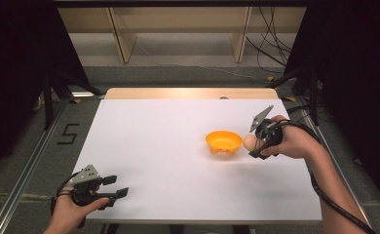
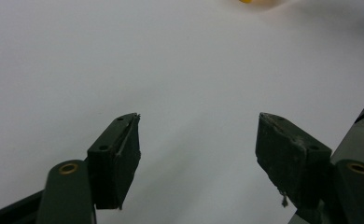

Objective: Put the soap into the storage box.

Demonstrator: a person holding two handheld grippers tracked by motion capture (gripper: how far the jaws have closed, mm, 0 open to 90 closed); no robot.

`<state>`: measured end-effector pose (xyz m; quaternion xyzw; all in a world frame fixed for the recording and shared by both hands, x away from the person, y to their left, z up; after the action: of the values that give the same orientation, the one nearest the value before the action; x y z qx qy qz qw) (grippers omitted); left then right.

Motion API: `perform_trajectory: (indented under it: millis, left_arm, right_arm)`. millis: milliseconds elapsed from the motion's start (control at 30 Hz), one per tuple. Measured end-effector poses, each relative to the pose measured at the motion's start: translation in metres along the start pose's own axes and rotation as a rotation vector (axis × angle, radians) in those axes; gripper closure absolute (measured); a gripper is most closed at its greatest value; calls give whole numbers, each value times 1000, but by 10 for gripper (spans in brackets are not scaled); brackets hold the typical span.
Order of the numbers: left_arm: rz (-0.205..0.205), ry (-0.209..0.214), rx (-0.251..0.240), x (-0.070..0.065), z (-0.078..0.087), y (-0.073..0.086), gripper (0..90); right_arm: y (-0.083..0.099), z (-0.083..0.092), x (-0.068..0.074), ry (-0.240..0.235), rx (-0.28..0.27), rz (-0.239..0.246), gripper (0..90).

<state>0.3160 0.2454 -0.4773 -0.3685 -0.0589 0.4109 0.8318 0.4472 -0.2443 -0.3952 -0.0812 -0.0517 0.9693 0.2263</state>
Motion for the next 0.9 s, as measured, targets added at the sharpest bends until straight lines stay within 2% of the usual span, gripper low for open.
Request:
perform_trajectory:
  millis: [233, 333, 367, 400, 433, 467, 533, 600, 700, 900]
  left_arm:
    - [2, 0, 1, 0, 0, 0, 304]
    - [0, -4, -3, 0, 0, 0, 304]
    - [0, -4, -3, 0, 0, 0, 304]
    - [2, -4, -2, 0, 0, 0, 304]
    - [2, -6, 6, 0, 1, 0, 304]
    - [2, -4, -1, 0, 0, 0, 304]
    - [1, -4, -1, 0, 0, 0, 304]
    - [0, 1, 0, 0, 0, 0, 304]
    - [-1, 0, -1, 0, 0, 0, 304]
    - [1, -1, 8, 0, 1, 0, 304]
  right_arm:
    - [-2, -2, 0, -5, 1, -4, 331]
    - [-3, -2, -1, 0, 0, 12, 331]
    - [-4, -2, 0, -1, 7, -2, 331]
    - [-5, -2, -1, 2, 4, 17, 331]
    - [-5, -2, 0, 1, 7, 0, 331]
    - [-6, -3, -1, 5, -1, 24, 331]
    - [-7, -2, -1, 6, 5, 5, 331]
    - [-8, -2, -1, 3, 0, 22, 331]
    - [-10, -2, -1, -2, -2, 12, 331]
    - [-15, -2, -1, -1, -6, 31, 331]
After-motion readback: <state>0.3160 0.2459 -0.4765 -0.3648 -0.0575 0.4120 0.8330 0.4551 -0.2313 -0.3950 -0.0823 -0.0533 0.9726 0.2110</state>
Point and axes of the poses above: each handheld gripper's, and its own axes: z roughly backward along the jaws, y roughly out of its underside, x roughly to its left, the point moved 3 cm from there along -z, roughly forward along the jaws, and after that the axes turned 12 degrees about x, right-handed, at the moved point
